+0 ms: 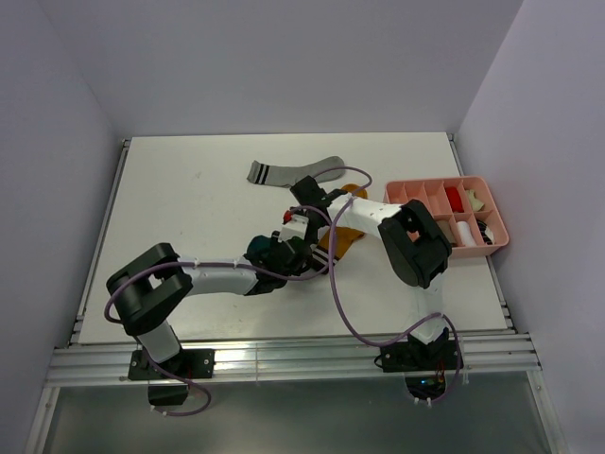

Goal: Roll the socks
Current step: Roll the sock at the center of the board.

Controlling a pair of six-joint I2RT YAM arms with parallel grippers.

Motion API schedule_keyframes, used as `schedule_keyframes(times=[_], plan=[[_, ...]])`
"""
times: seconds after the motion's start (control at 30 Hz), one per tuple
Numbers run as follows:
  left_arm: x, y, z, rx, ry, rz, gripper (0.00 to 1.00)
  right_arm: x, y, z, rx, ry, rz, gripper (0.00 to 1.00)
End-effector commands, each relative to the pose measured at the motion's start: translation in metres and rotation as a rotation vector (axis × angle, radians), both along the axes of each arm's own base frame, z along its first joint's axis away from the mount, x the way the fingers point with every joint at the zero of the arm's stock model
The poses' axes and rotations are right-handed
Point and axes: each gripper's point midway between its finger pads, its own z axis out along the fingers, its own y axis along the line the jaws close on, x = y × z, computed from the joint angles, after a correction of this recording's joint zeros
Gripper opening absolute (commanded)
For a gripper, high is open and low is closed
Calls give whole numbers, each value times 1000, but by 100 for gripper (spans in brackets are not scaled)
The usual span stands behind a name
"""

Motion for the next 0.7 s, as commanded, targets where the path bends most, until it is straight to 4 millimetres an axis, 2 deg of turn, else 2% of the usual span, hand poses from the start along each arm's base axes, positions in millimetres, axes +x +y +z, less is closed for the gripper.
schedule_keyframes(times=[0.0, 0.07, 0.17, 0.2, 0.27, 0.3, 0.4, 0.5, 0.53, 0.57, 0.67], plan=[[-16, 41, -36, 183, 94, 66, 50, -6, -13, -12, -55, 38, 5, 0], [-19, 46, -43, 202, 106, 82, 48, -6, -12, -11, -47, 39, 5, 0], [-23, 53, -52, 224, 131, 94, 31, -6, -10, -7, -15, 39, 2, 0], [-24, 53, -54, 226, 136, 94, 16, -5, -9, -5, 1, 37, -1, 0], [-27, 54, -56, 223, 147, 93, 1, -5, -3, 3, 67, 26, -5, 0], [-27, 54, -56, 218, 149, 92, 1, -4, -2, 5, 87, 21, -9, 0], [-29, 48, -55, 178, 163, 73, 1, 1, 2, 20, 157, -17, -25, 9], [-28, 41, -49, 84, 198, 52, 1, 9, 3, 36, 238, -81, -57, 25], [-25, 39, -42, 44, 196, 46, 1, 12, 4, 47, 267, -105, -68, 30], [-25, 38, -40, 9, 200, 43, 1, 16, 2, 52, 280, -117, -79, 40], [-25, 38, -33, -92, 250, 33, 1, 24, -6, 65, 306, -172, -121, 57]])
